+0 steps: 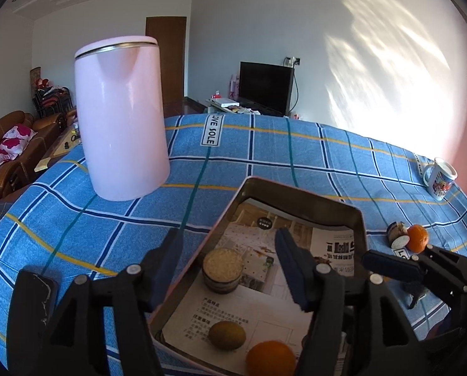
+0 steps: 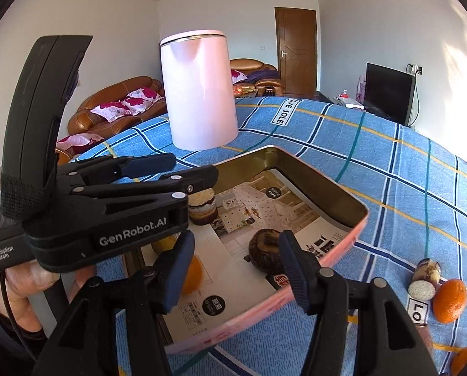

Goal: Organize fruits
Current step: 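Carry the jar with the left gripper into the tin while the right gripper drops the orange there, then grasp the purple round fruit with the left gripper while the right grasps another brown dried fruit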

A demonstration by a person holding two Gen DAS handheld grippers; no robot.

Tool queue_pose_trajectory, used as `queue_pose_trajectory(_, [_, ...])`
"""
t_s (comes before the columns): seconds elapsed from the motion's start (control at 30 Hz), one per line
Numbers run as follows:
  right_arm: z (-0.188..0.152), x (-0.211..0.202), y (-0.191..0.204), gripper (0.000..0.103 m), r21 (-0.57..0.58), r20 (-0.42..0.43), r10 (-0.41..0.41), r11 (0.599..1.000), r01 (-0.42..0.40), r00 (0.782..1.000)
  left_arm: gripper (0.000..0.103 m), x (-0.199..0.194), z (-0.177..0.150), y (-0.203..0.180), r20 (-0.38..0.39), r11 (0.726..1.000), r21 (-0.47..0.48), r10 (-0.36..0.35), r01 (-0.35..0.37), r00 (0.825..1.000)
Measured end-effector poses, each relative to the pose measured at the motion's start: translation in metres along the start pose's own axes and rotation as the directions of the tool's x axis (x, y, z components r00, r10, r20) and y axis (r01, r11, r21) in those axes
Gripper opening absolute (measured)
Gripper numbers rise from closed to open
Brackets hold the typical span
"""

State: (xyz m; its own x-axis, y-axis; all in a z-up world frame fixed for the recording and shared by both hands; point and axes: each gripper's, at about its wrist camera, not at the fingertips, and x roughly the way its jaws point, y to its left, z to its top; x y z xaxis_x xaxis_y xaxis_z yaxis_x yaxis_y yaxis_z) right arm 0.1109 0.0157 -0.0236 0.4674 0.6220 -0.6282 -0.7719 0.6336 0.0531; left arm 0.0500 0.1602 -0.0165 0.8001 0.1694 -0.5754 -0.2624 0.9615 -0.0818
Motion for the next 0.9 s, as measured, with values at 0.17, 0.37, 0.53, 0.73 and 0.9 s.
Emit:
queue_pose_trajectory(0.17, [-0.021, -0.050, -0.019, 0.062, -0.017, 0.050, -0.084, 0.996, 0.085, 0.995, 0.077, -0.025, -0.002, -0.025, 0.051, 0.998, 0.008, -0.064, 0.064, 0.997])
queue_pose_trajectory(0.37, [-0.065, -0.115, -0.071, 0.065, 0.087, 0.047, -0.264, 0.962, 0.260, 0.963, 0.077, -0.032, -0.012, -0.089, 0.026, 0.978, 0.081, -0.196, 0.193, 0.980])
queue_pose_trajectory(0.53, [-0.097, -0.143, -0.116, 0.065, 0.192, -0.005, -0.369, 0.912, 0.363, 0.929, 0.077, -0.029, -0.028, -0.144, -0.027, 0.951, 0.165, -0.260, 0.261, 0.965])
queue_pose_trajectory(0.73, [-0.108, -0.138, -0.132, 0.065, 0.227, -0.049, -0.353, 0.907, 0.355, 0.934, 0.077, -0.019, -0.041, -0.171, -0.083, 0.937, 0.212, -0.266, 0.278, 0.960])
queue_pose_trajectory(0.9, [-0.112, -0.127, -0.134, 0.065, 0.231, -0.085, -0.333, 0.910, 0.344, 0.939, 0.077, -0.012, -0.045, -0.176, -0.117, 0.932, 0.211, -0.276, 0.295, 0.954])
